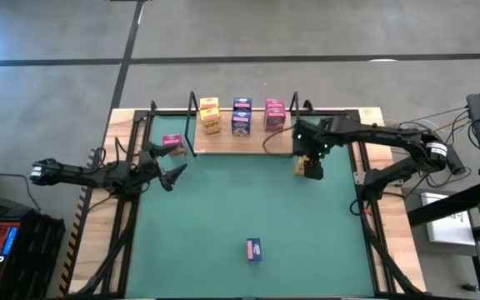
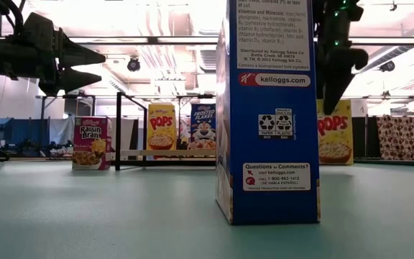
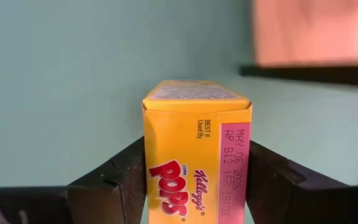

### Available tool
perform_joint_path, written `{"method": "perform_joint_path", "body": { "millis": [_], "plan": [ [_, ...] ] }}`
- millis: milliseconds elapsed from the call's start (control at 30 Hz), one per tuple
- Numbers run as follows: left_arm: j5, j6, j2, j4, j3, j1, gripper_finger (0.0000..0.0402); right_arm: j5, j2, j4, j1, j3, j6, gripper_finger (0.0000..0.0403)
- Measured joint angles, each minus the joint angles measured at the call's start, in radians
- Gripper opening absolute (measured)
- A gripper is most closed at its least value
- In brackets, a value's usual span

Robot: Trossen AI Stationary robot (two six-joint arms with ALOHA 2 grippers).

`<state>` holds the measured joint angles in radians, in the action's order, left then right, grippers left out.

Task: Stack cereal on shelf
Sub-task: Move the yellow cereal box to the front of the shelf

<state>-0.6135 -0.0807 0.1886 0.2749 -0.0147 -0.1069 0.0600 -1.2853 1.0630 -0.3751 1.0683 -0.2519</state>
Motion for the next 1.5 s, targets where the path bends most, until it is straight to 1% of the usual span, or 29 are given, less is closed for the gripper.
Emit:
{"method": "perform_joint_path", "body": {
  "millis": [200, 367, 633, 900, 1000, 1233, 1500],
  "plan": [
    [0.0, 0.0, 0.0, 0.0, 0.0, 0.0, 0.04, -0.052, -0.041, -0.113, 0.146, 0.001, 0.026, 0.0203],
    [0.0, 0.0, 0.0, 0.0, 0.0, 0.0, 0.04, -0.06, -0.099, -0.192, 0.207, 0.041, -0.019, 0.0203],
    [0.0, 0.0, 0.0, 0.0, 0.0, 0.0, 0.04, -0.026, -0.248, -0.206, 0.208, 0.171, -0.1, 0.0203],
    [0.0, 0.0, 0.0, 0.0, 0.0, 0.0, 0.04, -0.007, -0.391, -0.171, 0.214, 0.325, -0.159, 0.0203],
    [0.0, 0.0, 0.0, 0.0, 0.0, 0.0, 0.04, -0.006, -0.429, -0.169, 0.214, 0.374, -0.198, 0.0203],
    [0.0, 0.0, 0.0, 0.0, 0.0, 0.0, 0.04, -0.006, -0.501, -0.16, 0.214, 0.469, -0.231, 0.0203],
    [0.0, 0.0, 0.0, 0.0, 0.0, 0.0, 0.04, -0.007, -0.58, -0.161, 0.209, 0.572, -0.232, 0.0203]
  ]
}}
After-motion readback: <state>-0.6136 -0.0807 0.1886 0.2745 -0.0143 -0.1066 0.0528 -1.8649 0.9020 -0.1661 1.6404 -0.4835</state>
